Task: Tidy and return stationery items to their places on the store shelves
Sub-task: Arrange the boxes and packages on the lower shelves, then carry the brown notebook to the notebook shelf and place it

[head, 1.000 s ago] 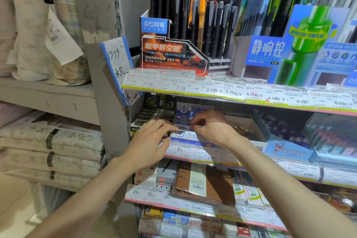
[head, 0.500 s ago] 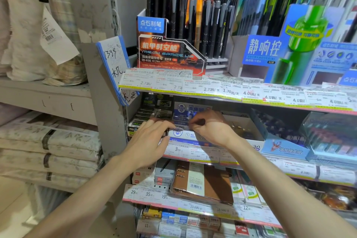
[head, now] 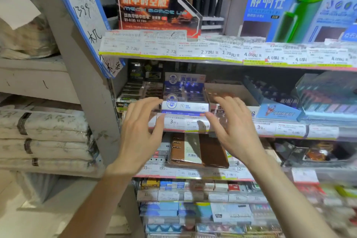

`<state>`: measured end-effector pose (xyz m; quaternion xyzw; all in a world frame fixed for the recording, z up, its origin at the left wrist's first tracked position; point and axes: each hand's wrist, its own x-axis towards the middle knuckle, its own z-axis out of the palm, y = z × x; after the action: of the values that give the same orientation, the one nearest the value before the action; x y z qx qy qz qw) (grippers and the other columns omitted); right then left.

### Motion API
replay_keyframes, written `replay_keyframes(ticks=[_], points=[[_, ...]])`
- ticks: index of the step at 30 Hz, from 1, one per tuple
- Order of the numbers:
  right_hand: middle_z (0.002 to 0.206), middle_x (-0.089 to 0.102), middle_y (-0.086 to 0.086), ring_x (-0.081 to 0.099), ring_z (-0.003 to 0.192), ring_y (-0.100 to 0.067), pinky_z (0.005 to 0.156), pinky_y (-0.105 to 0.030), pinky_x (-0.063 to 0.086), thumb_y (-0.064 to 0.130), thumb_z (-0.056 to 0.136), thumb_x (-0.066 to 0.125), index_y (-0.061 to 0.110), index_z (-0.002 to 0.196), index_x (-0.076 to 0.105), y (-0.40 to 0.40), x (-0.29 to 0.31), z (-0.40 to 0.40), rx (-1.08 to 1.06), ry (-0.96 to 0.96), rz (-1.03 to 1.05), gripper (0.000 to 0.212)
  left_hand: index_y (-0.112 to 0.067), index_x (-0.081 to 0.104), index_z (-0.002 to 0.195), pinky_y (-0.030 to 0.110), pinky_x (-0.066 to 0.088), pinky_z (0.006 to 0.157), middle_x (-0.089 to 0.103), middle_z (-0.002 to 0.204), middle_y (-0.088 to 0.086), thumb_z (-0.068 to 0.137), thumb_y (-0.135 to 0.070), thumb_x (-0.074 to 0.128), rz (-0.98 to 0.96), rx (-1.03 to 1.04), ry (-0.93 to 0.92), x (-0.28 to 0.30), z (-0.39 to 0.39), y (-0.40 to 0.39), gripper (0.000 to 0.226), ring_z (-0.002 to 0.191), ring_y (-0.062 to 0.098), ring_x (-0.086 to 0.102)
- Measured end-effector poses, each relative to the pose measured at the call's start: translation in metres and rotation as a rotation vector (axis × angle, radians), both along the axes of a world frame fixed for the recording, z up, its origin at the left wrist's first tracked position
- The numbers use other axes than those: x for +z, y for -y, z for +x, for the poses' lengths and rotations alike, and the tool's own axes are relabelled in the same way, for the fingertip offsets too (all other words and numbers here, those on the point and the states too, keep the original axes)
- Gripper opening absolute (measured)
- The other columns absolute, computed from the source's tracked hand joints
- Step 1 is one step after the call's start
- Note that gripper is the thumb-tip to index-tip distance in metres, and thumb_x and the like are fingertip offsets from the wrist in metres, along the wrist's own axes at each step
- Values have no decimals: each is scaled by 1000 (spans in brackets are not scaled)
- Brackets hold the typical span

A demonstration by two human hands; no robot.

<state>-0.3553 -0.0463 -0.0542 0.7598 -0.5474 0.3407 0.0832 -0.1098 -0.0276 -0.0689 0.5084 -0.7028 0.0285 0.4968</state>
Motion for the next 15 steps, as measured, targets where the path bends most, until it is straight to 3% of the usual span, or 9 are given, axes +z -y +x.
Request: replay_keyframes(ticks=[3,6,11,15], points=[[155,41,-10,31,147,-28,120,-46,25,43,97,53,9,141,50,-30,-32,-11,-24,77,-48,56,-11,60,126,9,28,101,58,126,0,94,-10,59,-14,-26,-89,-20,-8,-15,32,117,10,47],[159,34,-9,25,150,-27,121,-46,23,38,97,57,8,144,46,-60,-62,-21,-52,157,-38,57,-6,61,124,22,34,106,60,123,6,92,-11,58,4,-47,-117,-51,-13,-28,33,118,16,51],[158,34,-6,29,147,-20,120,-41,26,42,97,54,13,147,39,-93,-118,-39,-160,334,144,60,-9,61,123,44,49,98,61,119,7,89,-10,59,165,32,-173,-102,-28,-47,34,109,26,60],[155,39,-4,39,140,-22,113,-40,34,49,97,51,16,152,29,-98,-146,-50,-266,512,433,67,-17,60,127,39,48,99,58,122,3,94,-14,59,384,130,-306,-125,-39,-58,33,109,16,57]])
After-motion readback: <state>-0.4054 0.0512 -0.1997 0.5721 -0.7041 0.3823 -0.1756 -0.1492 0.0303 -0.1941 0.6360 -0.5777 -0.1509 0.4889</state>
